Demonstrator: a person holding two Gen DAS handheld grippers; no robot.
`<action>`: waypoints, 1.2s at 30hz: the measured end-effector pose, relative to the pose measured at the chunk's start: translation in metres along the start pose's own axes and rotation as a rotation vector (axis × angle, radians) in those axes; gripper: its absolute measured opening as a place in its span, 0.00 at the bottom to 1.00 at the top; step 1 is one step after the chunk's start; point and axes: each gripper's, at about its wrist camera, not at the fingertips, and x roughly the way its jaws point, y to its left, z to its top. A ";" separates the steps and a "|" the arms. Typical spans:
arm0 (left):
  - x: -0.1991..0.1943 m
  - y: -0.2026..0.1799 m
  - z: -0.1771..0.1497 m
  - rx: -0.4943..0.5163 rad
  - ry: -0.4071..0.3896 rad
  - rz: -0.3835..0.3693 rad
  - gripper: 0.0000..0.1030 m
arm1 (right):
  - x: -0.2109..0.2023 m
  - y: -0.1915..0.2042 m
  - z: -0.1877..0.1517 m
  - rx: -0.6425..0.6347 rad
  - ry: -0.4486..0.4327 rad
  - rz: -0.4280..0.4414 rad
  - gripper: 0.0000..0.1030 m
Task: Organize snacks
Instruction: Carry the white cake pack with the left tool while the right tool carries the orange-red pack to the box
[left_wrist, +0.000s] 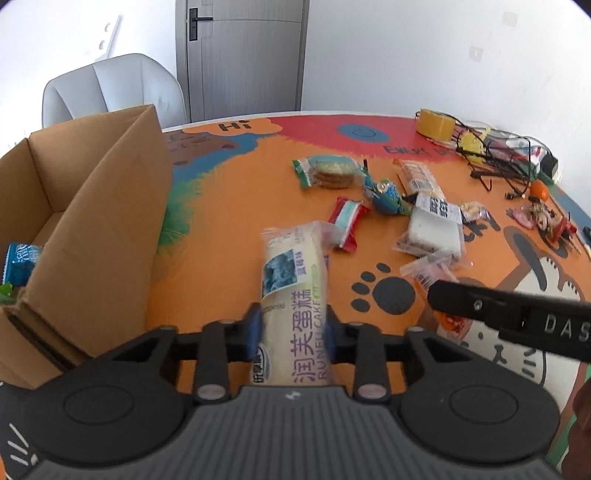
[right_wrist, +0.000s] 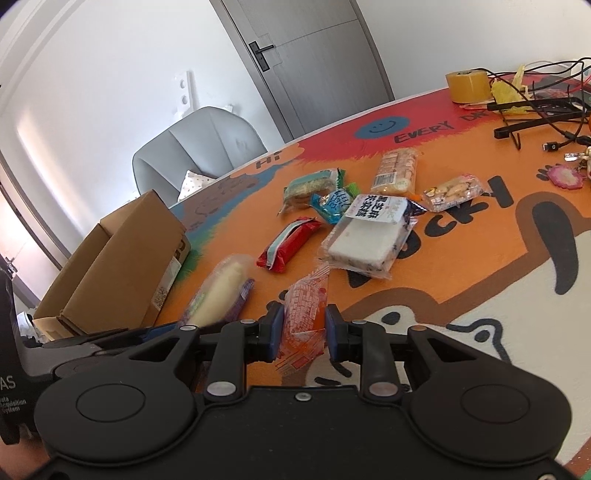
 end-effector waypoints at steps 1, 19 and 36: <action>-0.001 0.002 0.001 -0.011 0.000 -0.005 0.28 | 0.000 0.001 0.000 -0.002 0.000 0.006 0.25; -0.075 0.016 0.027 -0.022 -0.171 -0.018 0.26 | -0.020 0.050 0.020 -0.059 -0.079 0.070 0.25; -0.118 0.057 0.049 -0.062 -0.270 0.048 0.26 | -0.016 0.103 0.040 -0.117 -0.121 0.157 0.25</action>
